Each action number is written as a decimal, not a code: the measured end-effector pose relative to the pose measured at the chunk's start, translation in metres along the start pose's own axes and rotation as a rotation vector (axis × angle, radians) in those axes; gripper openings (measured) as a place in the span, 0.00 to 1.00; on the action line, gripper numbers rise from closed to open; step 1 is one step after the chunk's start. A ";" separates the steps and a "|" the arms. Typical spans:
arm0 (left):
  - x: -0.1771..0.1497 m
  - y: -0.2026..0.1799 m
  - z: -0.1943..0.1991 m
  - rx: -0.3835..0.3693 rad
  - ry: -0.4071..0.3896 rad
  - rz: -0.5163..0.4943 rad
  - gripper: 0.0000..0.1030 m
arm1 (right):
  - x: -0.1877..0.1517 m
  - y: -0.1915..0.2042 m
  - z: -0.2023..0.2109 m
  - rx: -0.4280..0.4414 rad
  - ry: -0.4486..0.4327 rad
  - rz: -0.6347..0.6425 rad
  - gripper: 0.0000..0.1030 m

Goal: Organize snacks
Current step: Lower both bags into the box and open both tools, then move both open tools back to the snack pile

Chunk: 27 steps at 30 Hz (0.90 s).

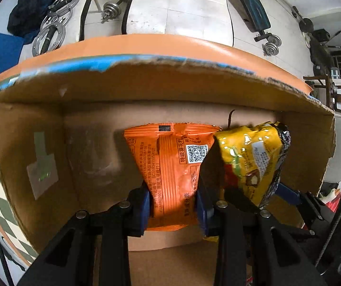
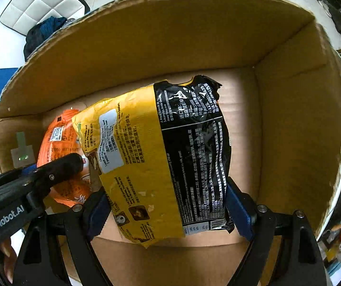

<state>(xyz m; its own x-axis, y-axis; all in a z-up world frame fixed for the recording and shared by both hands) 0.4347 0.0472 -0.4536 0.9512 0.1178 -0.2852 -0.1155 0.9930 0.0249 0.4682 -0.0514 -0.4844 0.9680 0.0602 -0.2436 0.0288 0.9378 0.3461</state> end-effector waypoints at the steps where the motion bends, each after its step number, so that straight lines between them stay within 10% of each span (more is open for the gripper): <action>1: 0.000 0.000 0.001 0.008 -0.005 -0.007 0.29 | -0.001 0.003 -0.002 -0.001 0.005 0.004 0.86; 5: 0.001 0.000 0.005 0.019 -0.012 -0.010 0.33 | -0.013 0.012 -0.003 -0.003 0.027 0.010 0.86; 9: 0.006 0.003 0.014 0.015 -0.041 0.013 0.81 | -0.013 0.014 0.003 -0.010 0.024 0.028 0.96; 27: -0.052 0.016 0.107 0.140 -0.307 0.003 0.96 | -0.062 0.041 0.089 -0.080 -0.160 0.222 1.00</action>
<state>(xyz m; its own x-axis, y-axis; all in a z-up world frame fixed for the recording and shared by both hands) 0.4140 0.0575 -0.3356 0.9952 0.0966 0.0166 -0.0980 0.9819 0.1622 0.4312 -0.0475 -0.3747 0.9757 0.2179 -0.0213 -0.2016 0.9323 0.3004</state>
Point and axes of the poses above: each gripper's, at about its wrist camera, not at the fingertips, and z roughly against the way its jaws point, y to its left, x to its top, the point moved 9 cm from there along -z, roughly the way its jaws point, and after that the axes turned 13 degrees about x, right-handed, at the moved point
